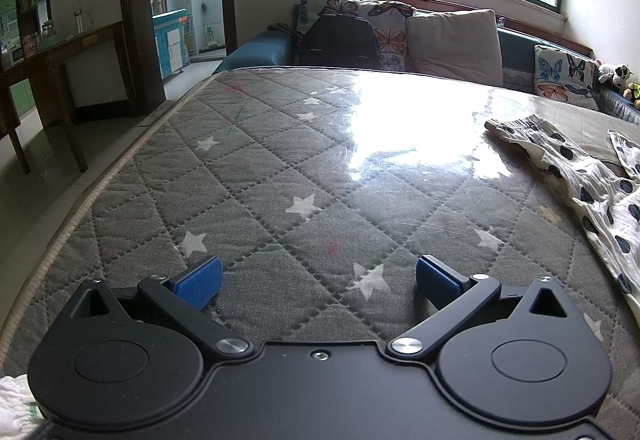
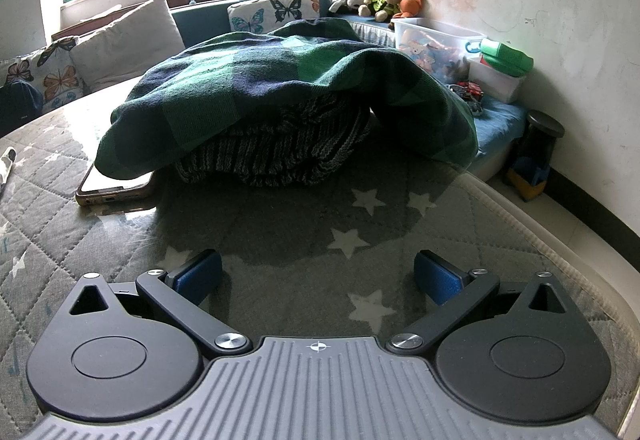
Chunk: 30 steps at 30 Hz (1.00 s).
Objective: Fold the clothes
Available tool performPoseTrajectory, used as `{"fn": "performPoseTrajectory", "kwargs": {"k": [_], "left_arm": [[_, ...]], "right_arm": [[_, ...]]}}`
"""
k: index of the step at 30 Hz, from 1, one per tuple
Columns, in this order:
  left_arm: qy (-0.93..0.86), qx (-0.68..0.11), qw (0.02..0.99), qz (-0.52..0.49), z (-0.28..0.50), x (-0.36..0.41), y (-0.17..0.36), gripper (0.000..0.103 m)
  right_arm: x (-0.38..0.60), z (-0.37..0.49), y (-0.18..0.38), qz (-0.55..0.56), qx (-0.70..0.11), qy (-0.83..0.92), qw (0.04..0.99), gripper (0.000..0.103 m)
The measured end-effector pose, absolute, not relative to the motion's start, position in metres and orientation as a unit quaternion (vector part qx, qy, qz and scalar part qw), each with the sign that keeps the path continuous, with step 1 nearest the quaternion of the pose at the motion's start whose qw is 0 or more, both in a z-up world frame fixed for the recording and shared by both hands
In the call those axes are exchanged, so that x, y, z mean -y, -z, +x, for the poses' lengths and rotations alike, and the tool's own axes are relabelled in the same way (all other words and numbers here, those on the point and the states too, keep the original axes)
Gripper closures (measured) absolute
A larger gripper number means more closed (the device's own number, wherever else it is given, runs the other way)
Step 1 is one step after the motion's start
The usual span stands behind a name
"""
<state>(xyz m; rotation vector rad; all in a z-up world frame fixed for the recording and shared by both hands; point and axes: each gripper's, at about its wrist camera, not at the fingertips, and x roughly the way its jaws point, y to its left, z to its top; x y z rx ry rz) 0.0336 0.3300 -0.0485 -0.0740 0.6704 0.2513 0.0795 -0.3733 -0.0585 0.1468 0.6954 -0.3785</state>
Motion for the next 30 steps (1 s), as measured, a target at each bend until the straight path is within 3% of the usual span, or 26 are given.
{"fn": "performPoseTrajectory", "kwargs": {"k": [30], "left_arm": [[-0.123,-0.328,0.936,-0.036,0.0336,-0.3310,0.0487,0.000]], "right_arm": [[0.3732,0.0794,0.0584,0.072,-0.338,0.184,0.920,0.000]]}}
